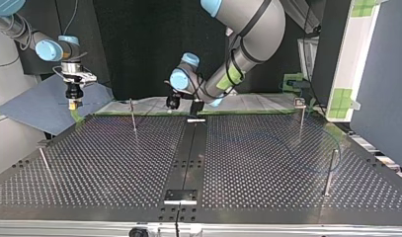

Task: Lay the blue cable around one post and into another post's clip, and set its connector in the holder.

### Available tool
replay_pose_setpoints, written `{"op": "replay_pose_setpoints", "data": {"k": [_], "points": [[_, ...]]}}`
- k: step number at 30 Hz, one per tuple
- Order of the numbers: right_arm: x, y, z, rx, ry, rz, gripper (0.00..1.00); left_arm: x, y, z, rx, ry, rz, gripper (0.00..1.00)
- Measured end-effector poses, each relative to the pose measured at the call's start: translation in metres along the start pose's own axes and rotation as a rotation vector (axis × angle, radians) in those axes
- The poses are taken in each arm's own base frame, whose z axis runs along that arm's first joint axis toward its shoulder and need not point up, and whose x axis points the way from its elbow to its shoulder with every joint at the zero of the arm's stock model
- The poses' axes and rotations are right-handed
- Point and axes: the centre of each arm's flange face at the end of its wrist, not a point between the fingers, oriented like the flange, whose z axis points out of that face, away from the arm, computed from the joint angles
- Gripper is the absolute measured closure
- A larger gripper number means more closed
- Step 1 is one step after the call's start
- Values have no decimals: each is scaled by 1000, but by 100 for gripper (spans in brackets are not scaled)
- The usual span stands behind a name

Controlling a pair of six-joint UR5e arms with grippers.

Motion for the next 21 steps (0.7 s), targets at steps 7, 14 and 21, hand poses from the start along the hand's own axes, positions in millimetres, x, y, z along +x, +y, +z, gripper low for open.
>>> {"op": "replay_pose_setpoints", "data": {"k": [7, 14, 21], "points": [[-1, 0, 1, -5, 5, 2, 81, 7, 6, 4, -10, 16, 4, 100], [-20, 0, 2, -10, -17, 3, 81, 18, 9, 10, -11, 29, 9, 100], [-36, 0, 1, -12, -34, 11, 81, 17, 11, 13, -9, 30, 7, 100]]}}
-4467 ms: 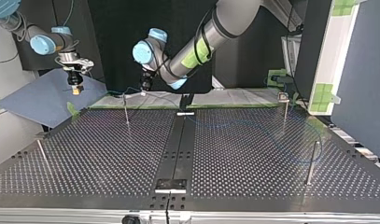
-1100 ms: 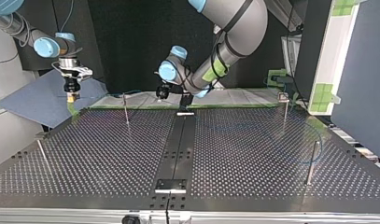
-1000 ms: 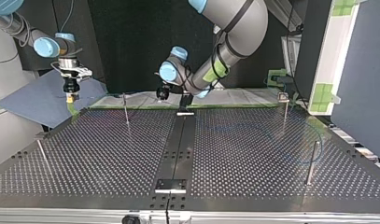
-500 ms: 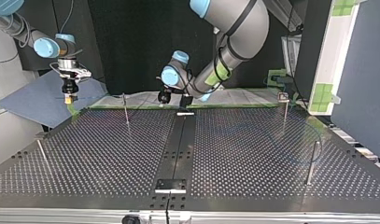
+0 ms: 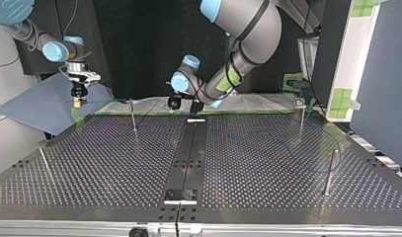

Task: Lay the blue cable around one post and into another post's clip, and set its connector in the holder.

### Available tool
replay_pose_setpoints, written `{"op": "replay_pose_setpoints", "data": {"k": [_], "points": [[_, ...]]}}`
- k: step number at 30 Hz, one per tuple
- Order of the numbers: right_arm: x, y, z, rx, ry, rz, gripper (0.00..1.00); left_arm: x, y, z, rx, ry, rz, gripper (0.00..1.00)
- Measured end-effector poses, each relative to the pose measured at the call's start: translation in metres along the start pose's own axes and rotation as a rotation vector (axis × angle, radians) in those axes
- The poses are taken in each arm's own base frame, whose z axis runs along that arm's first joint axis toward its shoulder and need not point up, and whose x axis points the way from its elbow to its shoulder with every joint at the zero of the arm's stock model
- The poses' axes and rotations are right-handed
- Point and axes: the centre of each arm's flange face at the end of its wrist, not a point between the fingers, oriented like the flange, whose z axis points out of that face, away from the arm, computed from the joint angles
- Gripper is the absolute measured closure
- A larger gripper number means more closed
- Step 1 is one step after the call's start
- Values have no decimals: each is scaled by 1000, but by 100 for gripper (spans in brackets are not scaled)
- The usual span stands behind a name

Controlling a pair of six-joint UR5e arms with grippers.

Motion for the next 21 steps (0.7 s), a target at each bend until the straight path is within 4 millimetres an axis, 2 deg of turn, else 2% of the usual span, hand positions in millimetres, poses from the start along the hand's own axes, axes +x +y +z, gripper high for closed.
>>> {"op": "replay_pose_setpoints", "data": {"k": [11, 21], "points": [[-1, 1, 4, -1, 6, 6, 81, -1, 1, 1, 8, -1, -9, 100], [-20, 5, 11, -5, -15, 14, 81, -4, 4, 4, 9, -14, -25, 100]]}}
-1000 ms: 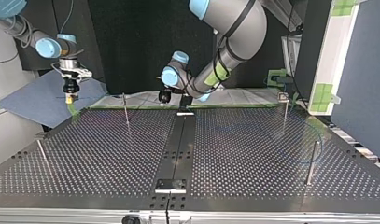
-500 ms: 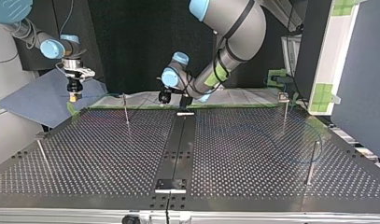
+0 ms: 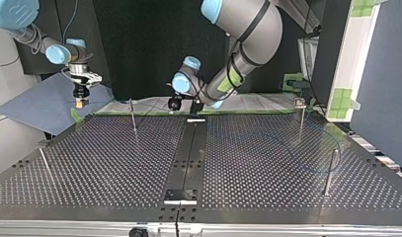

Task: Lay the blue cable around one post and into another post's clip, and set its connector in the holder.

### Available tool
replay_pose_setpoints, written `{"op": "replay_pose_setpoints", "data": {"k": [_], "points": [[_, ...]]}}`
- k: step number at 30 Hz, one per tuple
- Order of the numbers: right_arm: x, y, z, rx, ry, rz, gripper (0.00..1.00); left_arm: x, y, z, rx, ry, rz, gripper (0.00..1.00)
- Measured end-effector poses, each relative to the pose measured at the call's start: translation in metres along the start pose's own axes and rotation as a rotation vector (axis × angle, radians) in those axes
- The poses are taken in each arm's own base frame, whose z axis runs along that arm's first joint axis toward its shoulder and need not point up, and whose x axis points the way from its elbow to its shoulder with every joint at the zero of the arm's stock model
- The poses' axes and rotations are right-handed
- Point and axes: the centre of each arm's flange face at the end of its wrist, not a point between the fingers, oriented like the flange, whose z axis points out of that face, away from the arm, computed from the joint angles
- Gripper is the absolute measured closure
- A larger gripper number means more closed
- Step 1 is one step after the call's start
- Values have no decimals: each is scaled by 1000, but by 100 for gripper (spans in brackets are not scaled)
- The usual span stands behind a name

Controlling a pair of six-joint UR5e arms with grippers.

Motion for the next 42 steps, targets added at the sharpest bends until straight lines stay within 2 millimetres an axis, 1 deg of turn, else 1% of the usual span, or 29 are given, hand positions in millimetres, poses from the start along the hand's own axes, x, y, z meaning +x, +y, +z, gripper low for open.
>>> {"op": "replay_pose_setpoints", "data": {"k": [8, 22, 23, 24, 25, 27, 31, 33, 34, 36, 37, 38, 39, 40, 41, 42], "points": [[5, 3, 10, 2, 4, -1, 81, -3, 3, 2, -4, -4, -3, 100], [9, 3, 17, 14, 2, -6, 81, -3, 1, 1, -2, -1, 17, 100], [9, 2, 17, 16, 2, -6, 81, -2, 0, 1, 1, -1, 28, 90], [9, 1, 17, 18, 1, -6, 81, -1, -2, 0, 2, 0, 36, 85], [9, 0, 17, 20, 1, -6, 81, -1, -3, 0, 1, 2, 45, 85], [9, -1, 18, 24, 1, -6, 81, 0, -5, -2, -2, 8, 65, 80], [9, -4, 18, 36, 0, -4, 81, 2, -7, -3, 0, 15, 85, 80], [9, -5, 18, 40, 0, -3, 81, 3, -8, -4, 4, 18, 92, 71], [9, -6, 18, 41, 0, -3, 81, 3, -9, -4, 7, 20, 94, 71], [8, -8, 18, 44, -1, -2, 81, 3, -10, -4, 16, 24, 100, 53], [8, -8, 18, 45, -1, -2, 81, 4, -10, -4, 19, 26, 102, 53], [8, -8, 18, 45, -2, -1, 81, 4, -10, -4, 20, 29, 105, 36], [8, -9, 18, 46, -2, -1, 81, 4, -10, -5, 21, 30, 107, 25], [8, -10, 18, 47, -3, 0, 81, 4, -10, -5, 21, 32, 110, 25], [8, -10, 18, 48, -3, 0, 81, 4, -10, -5, 21, 33, 115, 11], [7, -10, 18, 48, -3, 0, 81, 4, -10, -5, 22, 34, 120, 0]]}}
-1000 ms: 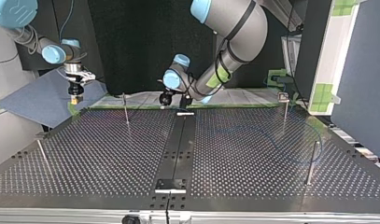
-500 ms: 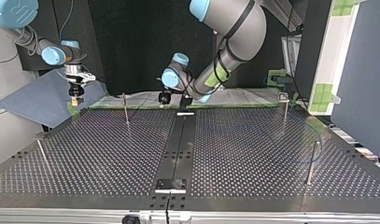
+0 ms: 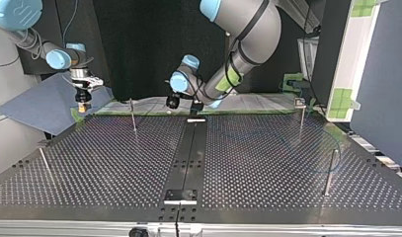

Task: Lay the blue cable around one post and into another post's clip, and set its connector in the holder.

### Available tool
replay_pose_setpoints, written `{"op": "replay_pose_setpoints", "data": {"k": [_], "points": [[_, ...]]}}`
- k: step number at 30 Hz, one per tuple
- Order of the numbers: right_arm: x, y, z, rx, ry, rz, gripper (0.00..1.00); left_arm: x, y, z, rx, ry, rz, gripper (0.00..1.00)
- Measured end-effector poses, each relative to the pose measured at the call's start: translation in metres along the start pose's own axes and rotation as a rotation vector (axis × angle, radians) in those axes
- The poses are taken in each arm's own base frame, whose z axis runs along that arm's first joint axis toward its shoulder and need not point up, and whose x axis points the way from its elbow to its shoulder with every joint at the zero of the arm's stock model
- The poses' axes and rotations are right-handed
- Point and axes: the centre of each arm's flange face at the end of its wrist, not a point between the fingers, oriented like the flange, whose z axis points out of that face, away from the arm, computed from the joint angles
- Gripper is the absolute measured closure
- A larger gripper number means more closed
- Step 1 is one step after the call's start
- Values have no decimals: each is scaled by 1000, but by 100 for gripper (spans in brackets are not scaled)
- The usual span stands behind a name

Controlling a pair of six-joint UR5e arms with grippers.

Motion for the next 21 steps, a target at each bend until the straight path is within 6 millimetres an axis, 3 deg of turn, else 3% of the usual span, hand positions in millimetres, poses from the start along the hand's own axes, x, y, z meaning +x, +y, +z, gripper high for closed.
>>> {"op": "replay_pose_setpoints", "data": {"k": [14, 21], "points": [[-3, -5, 0, 7, -9, 4, 81, 8, -19, -18, 45, 96, 113, 0], [-3, -9, 0, 12, -13, 6, 81, -7, -31, -34, 90, 97, 103, 0]]}}
